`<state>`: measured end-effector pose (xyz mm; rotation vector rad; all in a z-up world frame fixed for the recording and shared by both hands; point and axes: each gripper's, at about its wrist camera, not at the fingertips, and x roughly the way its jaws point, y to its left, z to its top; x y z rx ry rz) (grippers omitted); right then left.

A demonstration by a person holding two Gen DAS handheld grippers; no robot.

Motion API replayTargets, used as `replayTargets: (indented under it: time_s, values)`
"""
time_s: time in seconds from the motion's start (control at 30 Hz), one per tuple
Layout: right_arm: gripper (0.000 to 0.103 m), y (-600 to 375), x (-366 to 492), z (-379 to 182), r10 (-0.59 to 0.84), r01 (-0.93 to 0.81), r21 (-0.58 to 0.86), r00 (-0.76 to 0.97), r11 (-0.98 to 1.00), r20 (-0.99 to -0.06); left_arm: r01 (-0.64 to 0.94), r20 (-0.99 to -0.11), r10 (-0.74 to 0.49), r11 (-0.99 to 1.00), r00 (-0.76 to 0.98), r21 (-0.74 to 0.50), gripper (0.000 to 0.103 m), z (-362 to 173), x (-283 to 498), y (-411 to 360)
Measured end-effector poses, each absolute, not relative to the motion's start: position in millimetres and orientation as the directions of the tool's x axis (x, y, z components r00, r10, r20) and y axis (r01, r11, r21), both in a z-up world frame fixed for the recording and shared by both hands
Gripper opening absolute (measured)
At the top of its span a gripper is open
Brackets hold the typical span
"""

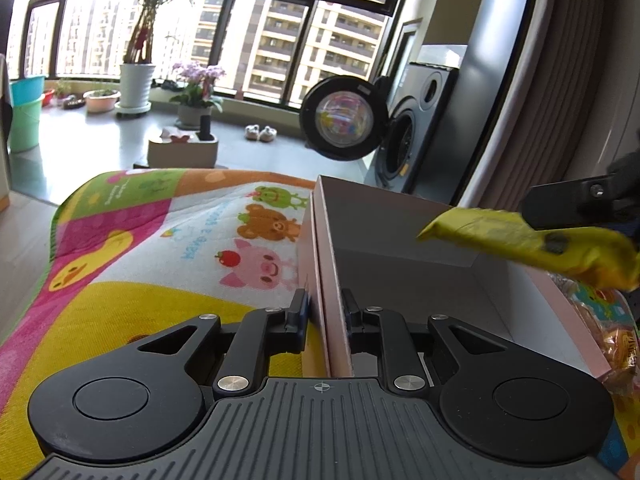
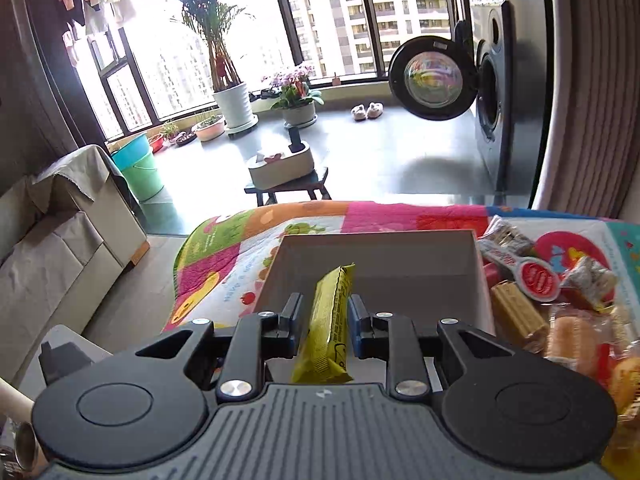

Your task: Organize objects

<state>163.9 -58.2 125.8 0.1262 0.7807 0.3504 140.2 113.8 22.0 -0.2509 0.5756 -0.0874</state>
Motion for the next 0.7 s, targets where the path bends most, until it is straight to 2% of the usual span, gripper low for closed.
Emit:
replayTargets:
  time_s: [0.07,0.17,0.33,0.47,0.67,0.7]
  values:
    - [0.025,-49,176,115,0.366,-0.261,0.258,0.627,0.93,-0.687,0.012,-0.525,-0.15,0.966,0.838,-0.257,0.019,22,140,113]
    - [0.036,-61,175,116,0.34,-0.246,0.235,0.648,0.94,-0.681,0.012,-0.526,-0.152,0.966,0.837,-0.259,0.019,22,141,113]
    - [0.054,-124,164,138,0.19,-0.13,0.139,0.736,0.982,-0.65,0.01,-0.527,-0.15,0.965,0.837,-0.26,0.019,22,141,111]
    - [0.062,-173,174,140,0.044,-0.006,0.061,0.764,0.998,-0.644,0.004,-0.528,-0.149,0.964,0.836,-0.267,0.019,21,141,111]
    - [0.065,-203,233,101,-0.053,0.08,0.001,0.677,0.997,-0.734,-0.004,-0.528,-0.142,0.964,0.837,-0.266,0.019,21,139,110]
    - [0.068,-201,246,94,-0.061,0.078,-0.011,0.666,0.997,-0.743,-0.004,-0.527,-0.142,0.964,0.838,-0.266,0.019,21,139,110]
